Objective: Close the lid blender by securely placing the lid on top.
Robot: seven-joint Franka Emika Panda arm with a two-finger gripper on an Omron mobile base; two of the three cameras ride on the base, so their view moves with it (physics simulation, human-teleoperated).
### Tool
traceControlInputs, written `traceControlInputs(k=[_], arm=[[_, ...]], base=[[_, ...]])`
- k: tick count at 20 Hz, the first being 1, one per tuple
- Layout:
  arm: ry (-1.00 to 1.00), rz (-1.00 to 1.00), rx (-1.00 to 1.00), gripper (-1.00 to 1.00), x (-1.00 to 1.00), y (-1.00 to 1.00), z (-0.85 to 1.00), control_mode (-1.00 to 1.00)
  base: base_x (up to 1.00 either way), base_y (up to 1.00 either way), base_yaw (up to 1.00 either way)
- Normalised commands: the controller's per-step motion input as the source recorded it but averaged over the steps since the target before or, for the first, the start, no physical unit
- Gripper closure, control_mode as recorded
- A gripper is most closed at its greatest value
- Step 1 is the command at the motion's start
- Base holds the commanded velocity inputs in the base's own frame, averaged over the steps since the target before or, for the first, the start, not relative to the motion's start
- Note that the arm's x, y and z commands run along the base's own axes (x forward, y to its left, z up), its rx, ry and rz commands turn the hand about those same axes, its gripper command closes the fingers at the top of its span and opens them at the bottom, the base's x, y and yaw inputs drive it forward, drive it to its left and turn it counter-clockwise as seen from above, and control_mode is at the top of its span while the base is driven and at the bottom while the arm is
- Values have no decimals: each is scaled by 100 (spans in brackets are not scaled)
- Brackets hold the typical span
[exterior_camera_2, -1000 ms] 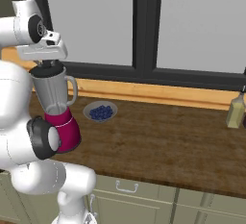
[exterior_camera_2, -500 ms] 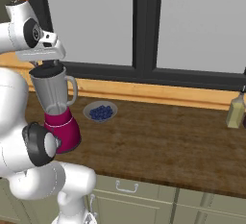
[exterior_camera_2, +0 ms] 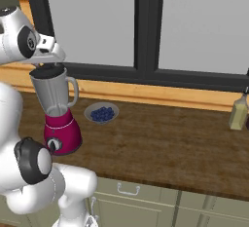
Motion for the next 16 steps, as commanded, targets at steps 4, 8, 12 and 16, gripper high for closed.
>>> traceControlInputs(k=[4, 8, 12, 16], arm=[[-2, -13, 3, -100, -11, -17, 3, -100], [0, -10, 7, -100, -19, -18, 0, -100], [0, -5, 12, -100, -24, -6, -8, -100], [0, -1, 15, -100, -29, 0, -31, -100]], base=[[0, 0, 0], [0, 0, 0], [0, 0, 0], [0, 0, 0]])
